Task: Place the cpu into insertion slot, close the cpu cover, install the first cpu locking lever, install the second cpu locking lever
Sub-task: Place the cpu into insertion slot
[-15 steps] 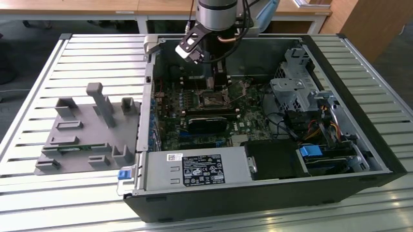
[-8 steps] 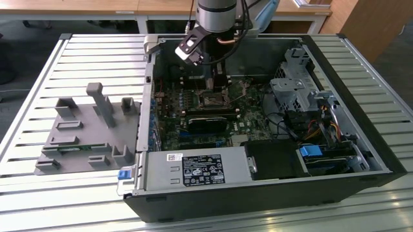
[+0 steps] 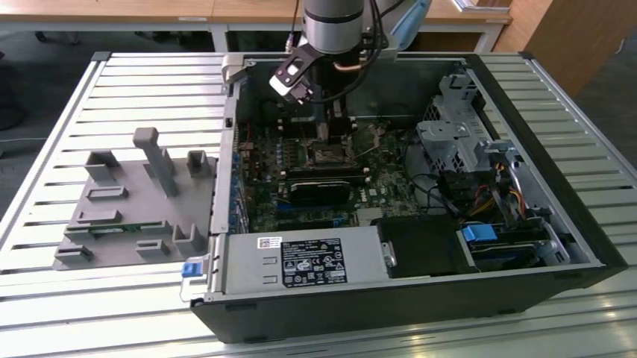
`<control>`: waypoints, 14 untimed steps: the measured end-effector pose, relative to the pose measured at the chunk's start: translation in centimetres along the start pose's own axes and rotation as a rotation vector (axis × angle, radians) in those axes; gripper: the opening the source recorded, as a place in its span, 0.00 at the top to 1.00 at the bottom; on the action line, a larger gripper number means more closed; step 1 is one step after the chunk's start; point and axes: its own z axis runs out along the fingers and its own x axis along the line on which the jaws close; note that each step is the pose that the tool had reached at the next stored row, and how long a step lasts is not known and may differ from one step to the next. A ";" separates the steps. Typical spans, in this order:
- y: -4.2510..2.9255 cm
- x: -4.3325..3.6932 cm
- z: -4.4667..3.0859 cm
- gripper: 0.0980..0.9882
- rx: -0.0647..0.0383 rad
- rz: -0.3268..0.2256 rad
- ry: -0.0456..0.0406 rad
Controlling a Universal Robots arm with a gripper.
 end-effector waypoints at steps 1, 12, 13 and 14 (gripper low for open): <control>-0.02 0.00 0.08 0.50 0.000 0.000 -0.0001; -0.19 0.01 0.78 0.50 0.000 0.002 -0.0002; -0.20 0.01 0.86 0.50 0.000 0.002 -0.0003; -0.21 0.01 0.96 0.50 0.001 0.002 -0.0002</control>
